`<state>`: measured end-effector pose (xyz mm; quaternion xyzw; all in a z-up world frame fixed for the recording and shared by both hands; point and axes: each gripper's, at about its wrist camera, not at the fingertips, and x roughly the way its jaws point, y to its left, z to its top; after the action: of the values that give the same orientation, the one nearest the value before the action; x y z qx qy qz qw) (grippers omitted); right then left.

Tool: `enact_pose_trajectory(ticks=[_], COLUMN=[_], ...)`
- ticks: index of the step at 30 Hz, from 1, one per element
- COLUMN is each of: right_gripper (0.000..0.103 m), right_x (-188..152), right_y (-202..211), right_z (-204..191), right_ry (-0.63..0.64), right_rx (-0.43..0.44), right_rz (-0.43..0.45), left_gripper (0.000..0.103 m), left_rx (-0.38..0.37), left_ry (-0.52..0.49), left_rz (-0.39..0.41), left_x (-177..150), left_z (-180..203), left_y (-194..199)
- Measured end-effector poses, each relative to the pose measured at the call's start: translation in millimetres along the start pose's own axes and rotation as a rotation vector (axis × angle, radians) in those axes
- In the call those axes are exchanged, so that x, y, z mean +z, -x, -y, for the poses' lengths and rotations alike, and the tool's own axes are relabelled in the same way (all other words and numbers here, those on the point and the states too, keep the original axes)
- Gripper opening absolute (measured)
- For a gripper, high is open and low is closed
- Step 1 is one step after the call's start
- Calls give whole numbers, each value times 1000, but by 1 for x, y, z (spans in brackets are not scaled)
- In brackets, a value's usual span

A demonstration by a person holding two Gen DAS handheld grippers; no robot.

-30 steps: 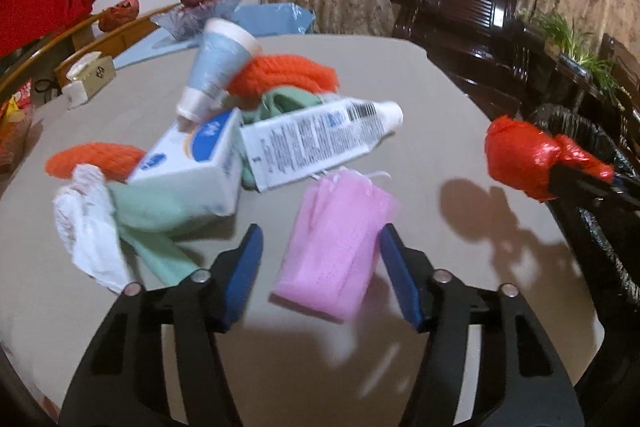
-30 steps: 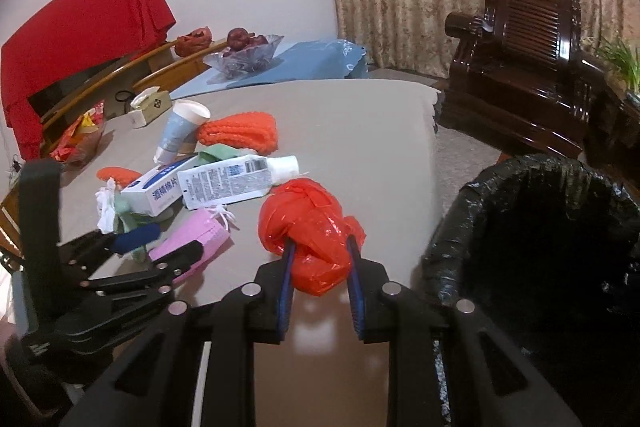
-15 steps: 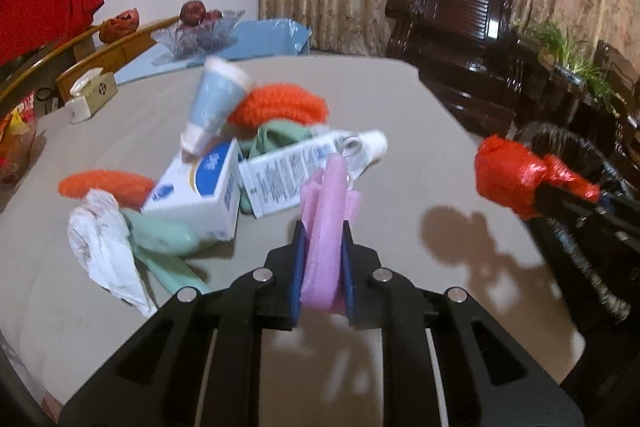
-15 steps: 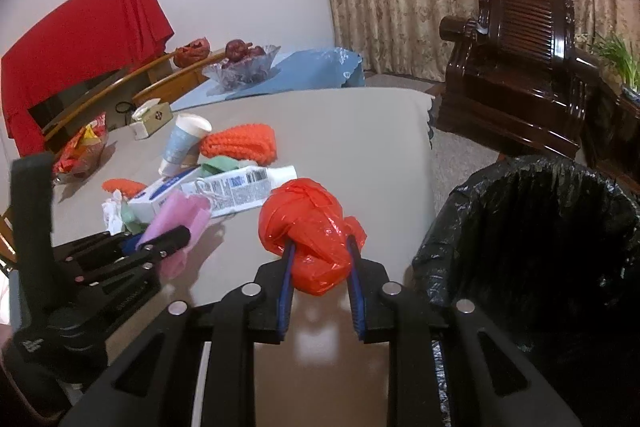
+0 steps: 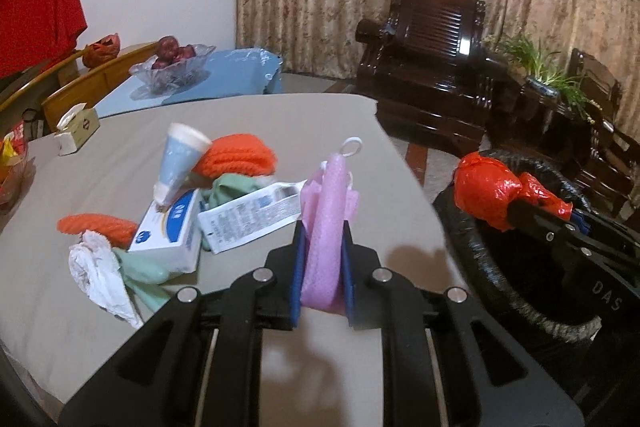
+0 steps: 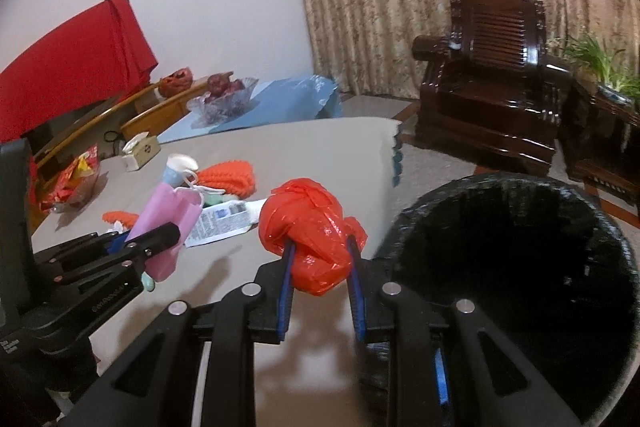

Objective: Collect trash
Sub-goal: 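Move both held items over the black bin and release them inside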

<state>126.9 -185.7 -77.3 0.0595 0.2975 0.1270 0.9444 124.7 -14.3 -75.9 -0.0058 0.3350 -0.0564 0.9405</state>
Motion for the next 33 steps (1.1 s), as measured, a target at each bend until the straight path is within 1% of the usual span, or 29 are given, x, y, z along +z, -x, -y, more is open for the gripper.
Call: enact_pose_trajectory(ticks=[8, 13, 18, 23, 28, 33], right_gripper=[23, 23, 23, 23, 23, 24], right_x=[-1, -8, -17, -25, -32, -41], right_y=[33, 53, 68, 73, 69, 67], right_z=[36, 72, 105, 132, 153, 169], right_ry=[-46, -92, -127, -160, -178, -194], right_rx=[-91, -170, -237, -286, -322, -345], right_rz=[40, 54, 53, 41, 21, 2], left_gripper=[15, 15, 15, 15, 15, 17], left_rx=[-72, -131, -199, -260, -311, -343], left_ry=[-39, -75, -114, -153, -181, -186], left_rz=[15, 19, 6, -9, -40, -80], left_x=[9, 13, 15, 15, 12, 8], left_z=[39, 69, 106, 142, 174, 190], left_y=[2, 0, -8, -21, -38, -56])
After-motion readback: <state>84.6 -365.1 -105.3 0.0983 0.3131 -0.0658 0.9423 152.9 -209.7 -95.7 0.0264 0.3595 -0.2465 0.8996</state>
